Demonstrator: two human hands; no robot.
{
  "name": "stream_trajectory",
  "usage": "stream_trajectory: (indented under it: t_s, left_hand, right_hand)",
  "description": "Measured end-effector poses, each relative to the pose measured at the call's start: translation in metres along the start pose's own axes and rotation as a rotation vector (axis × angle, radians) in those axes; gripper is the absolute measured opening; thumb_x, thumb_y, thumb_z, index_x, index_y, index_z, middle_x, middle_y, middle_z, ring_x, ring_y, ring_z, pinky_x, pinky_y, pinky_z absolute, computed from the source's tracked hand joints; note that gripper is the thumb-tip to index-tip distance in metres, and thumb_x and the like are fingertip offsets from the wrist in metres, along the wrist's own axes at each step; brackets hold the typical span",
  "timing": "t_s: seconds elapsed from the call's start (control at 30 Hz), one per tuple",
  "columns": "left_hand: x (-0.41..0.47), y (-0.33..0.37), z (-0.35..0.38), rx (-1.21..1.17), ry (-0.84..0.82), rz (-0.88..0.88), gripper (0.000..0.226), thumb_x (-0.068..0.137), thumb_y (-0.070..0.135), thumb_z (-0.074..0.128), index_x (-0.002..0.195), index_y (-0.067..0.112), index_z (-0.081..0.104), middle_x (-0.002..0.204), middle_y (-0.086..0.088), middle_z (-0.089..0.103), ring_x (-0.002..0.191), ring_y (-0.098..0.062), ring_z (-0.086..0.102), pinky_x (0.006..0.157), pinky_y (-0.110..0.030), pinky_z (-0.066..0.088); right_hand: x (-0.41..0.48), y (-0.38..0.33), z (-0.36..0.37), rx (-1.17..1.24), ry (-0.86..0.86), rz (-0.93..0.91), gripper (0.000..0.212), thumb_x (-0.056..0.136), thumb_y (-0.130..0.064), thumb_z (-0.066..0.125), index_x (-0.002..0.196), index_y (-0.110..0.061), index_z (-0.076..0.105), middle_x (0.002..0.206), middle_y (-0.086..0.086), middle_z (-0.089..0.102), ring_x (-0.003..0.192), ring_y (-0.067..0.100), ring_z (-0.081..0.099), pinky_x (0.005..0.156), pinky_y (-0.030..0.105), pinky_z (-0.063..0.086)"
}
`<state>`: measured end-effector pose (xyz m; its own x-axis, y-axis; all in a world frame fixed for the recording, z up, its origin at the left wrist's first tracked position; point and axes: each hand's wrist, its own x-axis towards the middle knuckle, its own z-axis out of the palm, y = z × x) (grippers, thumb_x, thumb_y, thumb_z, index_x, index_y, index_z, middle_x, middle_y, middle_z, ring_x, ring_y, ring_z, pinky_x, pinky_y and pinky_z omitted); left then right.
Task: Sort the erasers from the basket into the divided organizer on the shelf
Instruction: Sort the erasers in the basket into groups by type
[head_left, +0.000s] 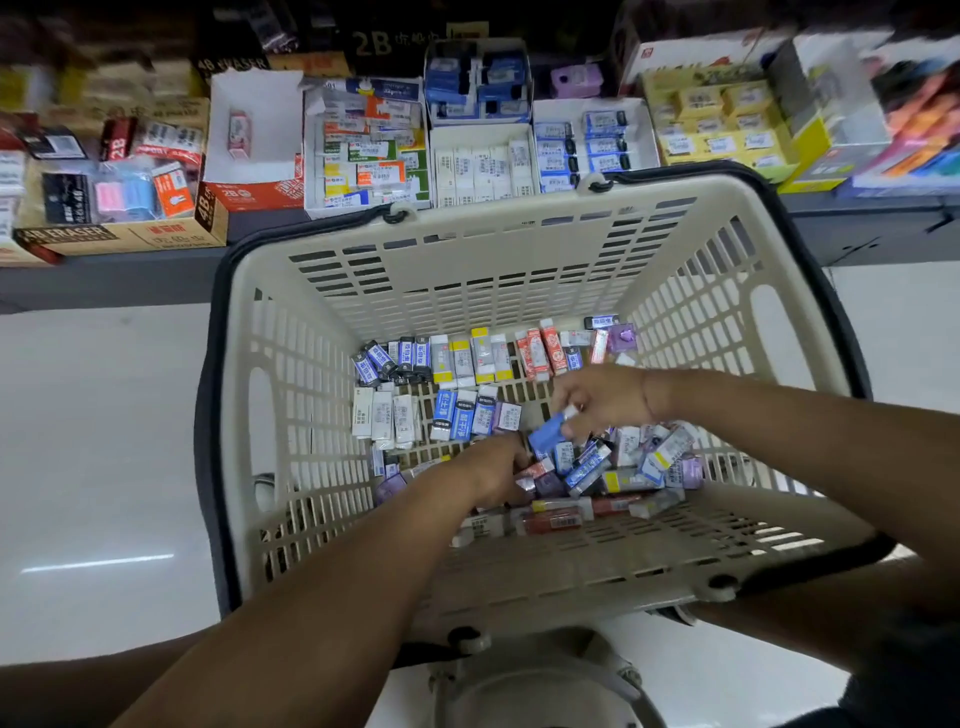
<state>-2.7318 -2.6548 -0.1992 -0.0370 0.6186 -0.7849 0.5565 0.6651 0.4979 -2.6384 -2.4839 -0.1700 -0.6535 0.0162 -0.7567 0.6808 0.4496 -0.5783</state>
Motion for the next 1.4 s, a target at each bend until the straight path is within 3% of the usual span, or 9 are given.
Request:
stream_trajectory:
  t_s: [0.13,0.27,0.37,0.5,0.83,0.93,1.07,1.2,1.4]
  left_hand:
    - [-0.004,-0.002,0.001,0.034,0.048,0.030,0.029,0.094,0.019,0.059,0.119,0.009,0.049,0.120,-0.014,0.053,0.108,-0.030,0.053,0.084,-0.033,0.042]
    - [-0.011,-0.010,-0.004,-0.107,0.139,0.047,0.015,0.089,0.019,0.066,0.094,0.009,0.056,0.091,-0.008,0.056,0.085,-0.023,0.052,0.067,-0.027,0.036]
    - [-0.019,-0.025,-0.019,-0.441,0.389,-0.013,0.016,0.083,0.018,0.073,0.092,0.005,0.069,0.082,-0.003,0.064,0.076,-0.017,0.057,0.071,-0.026,0.044]
    - [-0.021,-0.039,-0.029,-0.739,0.567,-0.175,0.032,0.091,0.008,0.063,0.122,-0.001,0.059,0.110,-0.010,0.062,0.094,-0.030,0.065,0.080,-0.033,0.052]
    - [-0.014,-0.046,-0.033,-0.825,0.685,-0.249,0.026,0.087,0.005,0.066,0.113,0.002,0.062,0.116,-0.014,0.064,0.101,-0.029,0.064,0.093,-0.044,0.052]
    - [-0.017,-0.045,-0.036,-0.938,0.700,-0.230,0.026,0.088,0.001,0.064,0.113,-0.001,0.061,0.107,-0.013,0.064,0.087,-0.022,0.064,0.086,-0.035,0.055]
    - [-0.024,-0.040,-0.043,-1.040,0.718,-0.148,0.017,0.089,0.001,0.063,0.106,-0.002,0.064,0.103,-0.015,0.068,0.079,-0.016,0.065,0.081,-0.031,0.056]
    - [-0.032,-0.046,-0.059,-0.754,0.911,-0.187,0.023,0.092,0.009,0.060,0.113,0.002,0.064,0.110,-0.010,0.066,0.093,-0.016,0.059,0.086,-0.023,0.044]
    - [-0.023,-0.061,-0.073,-0.554,0.812,-0.246,0.030,0.099,0.017,0.045,0.115,-0.004,0.059,0.129,-0.022,0.051,0.115,-0.036,0.052,0.096,-0.034,0.040]
  right_hand:
    - [0.017,-0.010,-0.018,0.378,0.271,0.011,0.016,0.087,-0.008,0.066,0.101,-0.005,0.061,0.082,0.014,0.064,0.059,0.012,0.056,0.048,0.015,0.045]
    - [0.040,-0.024,-0.007,0.445,0.421,0.047,0.025,0.086,-0.006,0.067,0.109,0.000,0.061,0.069,0.005,0.058,0.043,-0.001,0.052,0.041,0.011,0.039]
    - [0.060,-0.034,0.014,0.380,0.388,0.059,0.026,0.085,-0.006,0.068,0.107,0.007,0.061,0.070,0.010,0.060,0.055,0.012,0.055,0.051,0.016,0.047]
    - [0.075,-0.046,0.029,0.197,0.413,0.066,0.031,0.083,-0.008,0.071,0.111,0.001,0.062,0.083,0.001,0.054,0.084,0.017,0.054,0.081,0.027,0.049]
    - [0.074,-0.043,0.039,-0.226,0.488,0.048,0.019,0.088,-0.023,0.066,0.105,-0.015,0.063,0.103,0.004,0.065,0.094,0.021,0.060,0.082,0.031,0.050]
    - [0.073,-0.055,0.041,0.108,0.535,-0.043,0.018,0.089,-0.023,0.065,0.102,-0.011,0.065,0.090,-0.001,0.060,0.082,0.013,0.057,0.079,0.030,0.050]
    - [0.078,-0.081,0.043,0.612,0.288,-0.034,0.015,0.088,-0.016,0.066,0.100,-0.007,0.063,0.075,0.005,0.063,0.060,0.009,0.056,0.051,0.015,0.046]
    - [0.100,-0.102,0.037,0.744,0.447,0.025,0.019,0.086,-0.011,0.068,0.103,-0.002,0.064,0.063,0.006,0.058,0.052,0.012,0.052,0.043,0.015,0.044]
    - [0.136,-0.128,0.039,0.565,0.597,0.033,0.005,0.082,-0.007,0.071,0.086,-0.006,0.070,0.082,0.009,0.064,0.079,0.021,0.059,0.090,0.041,0.052]
